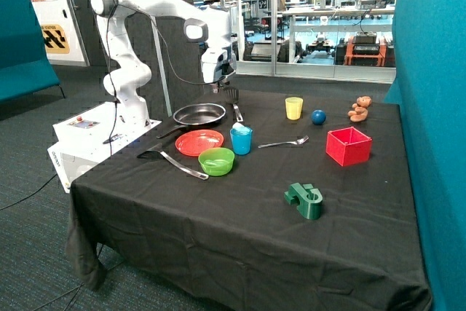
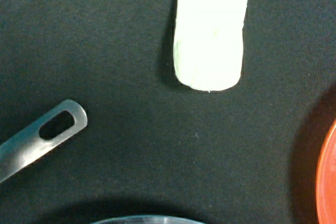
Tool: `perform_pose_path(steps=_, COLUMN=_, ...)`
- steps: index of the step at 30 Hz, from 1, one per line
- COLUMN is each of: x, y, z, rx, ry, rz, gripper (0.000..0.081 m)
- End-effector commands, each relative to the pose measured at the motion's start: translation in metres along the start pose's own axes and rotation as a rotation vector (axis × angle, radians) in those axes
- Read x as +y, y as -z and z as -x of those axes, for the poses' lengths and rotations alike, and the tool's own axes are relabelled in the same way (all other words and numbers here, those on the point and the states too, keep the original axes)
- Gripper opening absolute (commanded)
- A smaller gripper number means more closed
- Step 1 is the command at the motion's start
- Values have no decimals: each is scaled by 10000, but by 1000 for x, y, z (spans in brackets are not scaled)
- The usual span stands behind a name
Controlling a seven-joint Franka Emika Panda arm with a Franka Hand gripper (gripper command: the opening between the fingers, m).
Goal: Cook the vegetables
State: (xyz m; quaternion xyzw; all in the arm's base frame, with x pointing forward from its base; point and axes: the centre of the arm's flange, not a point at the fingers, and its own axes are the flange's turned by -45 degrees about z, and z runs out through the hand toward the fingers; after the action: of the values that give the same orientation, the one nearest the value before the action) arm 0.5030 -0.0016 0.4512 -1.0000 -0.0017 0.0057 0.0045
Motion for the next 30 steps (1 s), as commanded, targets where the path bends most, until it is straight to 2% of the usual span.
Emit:
perform_pose_path(steps=1, x=-2, y=-1, z=3, rx=105, ry=1885, rz=100, gripper=808)
perform_pose_path(steps=3, x=0, y=-1, z=3, rx=105, ry=1855, rz=100, gripper=808)
perform_pose_path(steps=4, x=0, y=-2, z=4, rx=105, ry=1849, rz=100, gripper=694)
perform_pose_path(steps=5, x=0, y=-2, z=4, rx=105, ry=1849, rz=100, gripper=473)
perform_pose_path(steps=6, x=0, y=-2, z=4, rx=105, ry=1846, rz=100, gripper=362)
perform_pose_path(steps=7, x=0, y=-2, z=4, rx=105, ry=1850, rz=100, gripper=297)
perform_pose_path(steps=9, x=1, y=-3, z=5, rx=105, ry=1857, rz=100, gripper=239)
perform_pose_path(steps=20, x=11, y=-6, z=4, rx=106, ry=1627, rz=98, gripper=99)
perform_pose_path(steps=27, x=32, y=-6, z=-3, rx=109, ry=1036, rz=95, gripper=12)
perform_pose_path(steps=30, x=46, y=-5, z=-8, rx=110, ry=796, rz=94, gripper=2)
